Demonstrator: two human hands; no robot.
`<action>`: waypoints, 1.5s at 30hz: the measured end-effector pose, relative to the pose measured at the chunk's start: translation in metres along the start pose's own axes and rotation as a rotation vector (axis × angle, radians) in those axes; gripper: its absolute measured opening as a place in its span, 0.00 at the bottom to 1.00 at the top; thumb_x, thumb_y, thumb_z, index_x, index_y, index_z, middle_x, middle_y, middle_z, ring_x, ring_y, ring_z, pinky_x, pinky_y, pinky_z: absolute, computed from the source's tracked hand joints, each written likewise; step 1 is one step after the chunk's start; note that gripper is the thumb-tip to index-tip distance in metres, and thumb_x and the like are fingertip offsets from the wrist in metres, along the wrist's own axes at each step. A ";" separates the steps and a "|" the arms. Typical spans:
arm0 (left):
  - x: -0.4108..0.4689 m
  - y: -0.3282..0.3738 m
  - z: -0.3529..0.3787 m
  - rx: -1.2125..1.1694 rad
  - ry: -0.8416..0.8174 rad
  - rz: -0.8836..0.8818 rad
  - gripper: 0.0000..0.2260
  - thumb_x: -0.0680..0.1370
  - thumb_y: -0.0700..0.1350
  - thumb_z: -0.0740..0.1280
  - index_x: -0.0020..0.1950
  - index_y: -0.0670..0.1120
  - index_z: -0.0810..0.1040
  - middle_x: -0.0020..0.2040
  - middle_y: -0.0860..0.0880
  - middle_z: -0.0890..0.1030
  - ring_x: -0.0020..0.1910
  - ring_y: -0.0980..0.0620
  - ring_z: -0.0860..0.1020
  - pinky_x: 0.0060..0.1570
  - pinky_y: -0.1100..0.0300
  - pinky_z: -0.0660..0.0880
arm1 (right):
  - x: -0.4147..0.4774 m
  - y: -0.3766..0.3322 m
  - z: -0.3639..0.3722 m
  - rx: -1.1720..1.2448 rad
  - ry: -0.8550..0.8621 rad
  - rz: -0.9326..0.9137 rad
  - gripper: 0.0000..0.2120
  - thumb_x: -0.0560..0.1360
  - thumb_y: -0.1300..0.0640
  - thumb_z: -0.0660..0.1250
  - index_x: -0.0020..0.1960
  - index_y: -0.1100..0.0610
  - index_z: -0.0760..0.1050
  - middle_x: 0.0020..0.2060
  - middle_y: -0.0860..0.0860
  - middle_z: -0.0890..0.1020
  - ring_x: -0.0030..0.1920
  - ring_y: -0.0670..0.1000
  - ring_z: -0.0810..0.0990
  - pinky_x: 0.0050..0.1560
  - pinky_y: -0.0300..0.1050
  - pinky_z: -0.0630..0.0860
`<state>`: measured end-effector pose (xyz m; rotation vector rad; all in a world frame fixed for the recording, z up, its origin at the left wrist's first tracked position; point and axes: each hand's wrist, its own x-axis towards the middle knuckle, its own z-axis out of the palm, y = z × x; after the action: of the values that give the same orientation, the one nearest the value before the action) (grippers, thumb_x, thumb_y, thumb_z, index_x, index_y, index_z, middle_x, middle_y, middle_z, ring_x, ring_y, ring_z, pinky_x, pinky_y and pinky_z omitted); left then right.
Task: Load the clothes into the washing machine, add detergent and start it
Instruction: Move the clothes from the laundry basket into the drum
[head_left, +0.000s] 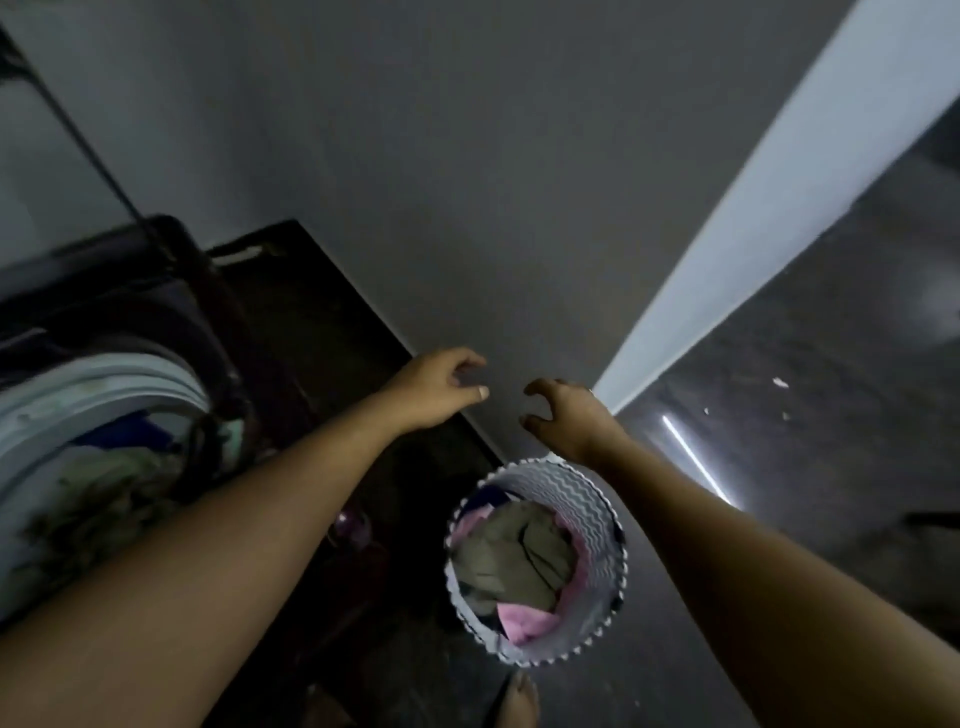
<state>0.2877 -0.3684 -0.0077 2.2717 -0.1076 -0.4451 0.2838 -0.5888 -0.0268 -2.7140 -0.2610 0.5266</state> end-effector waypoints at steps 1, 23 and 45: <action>0.008 -0.001 0.028 -0.012 -0.029 -0.023 0.21 0.78 0.50 0.72 0.70 0.50 0.76 0.65 0.51 0.79 0.59 0.53 0.79 0.59 0.58 0.76 | -0.005 0.027 0.011 0.016 -0.019 0.028 0.24 0.79 0.44 0.66 0.72 0.50 0.71 0.68 0.55 0.77 0.65 0.58 0.76 0.65 0.51 0.74; 0.060 -0.242 0.399 -0.083 -0.221 -0.567 0.28 0.75 0.50 0.73 0.74 0.49 0.70 0.65 0.50 0.76 0.66 0.46 0.75 0.64 0.56 0.73 | 0.009 0.259 0.372 0.643 -0.373 0.412 0.37 0.68 0.38 0.71 0.75 0.48 0.71 0.69 0.51 0.78 0.70 0.54 0.76 0.71 0.51 0.73; 0.059 -0.211 0.406 -0.670 -0.053 -0.653 0.08 0.80 0.46 0.68 0.57 0.50 0.83 0.51 0.49 0.86 0.52 0.47 0.84 0.57 0.46 0.81 | -0.015 0.241 0.379 1.137 -0.429 0.298 0.48 0.67 0.49 0.83 0.79 0.40 0.60 0.70 0.42 0.75 0.67 0.44 0.77 0.64 0.48 0.78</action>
<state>0.1871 -0.5247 -0.4296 1.5845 0.6778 -0.7443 0.1483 -0.6945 -0.4425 -1.5172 0.2815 0.9650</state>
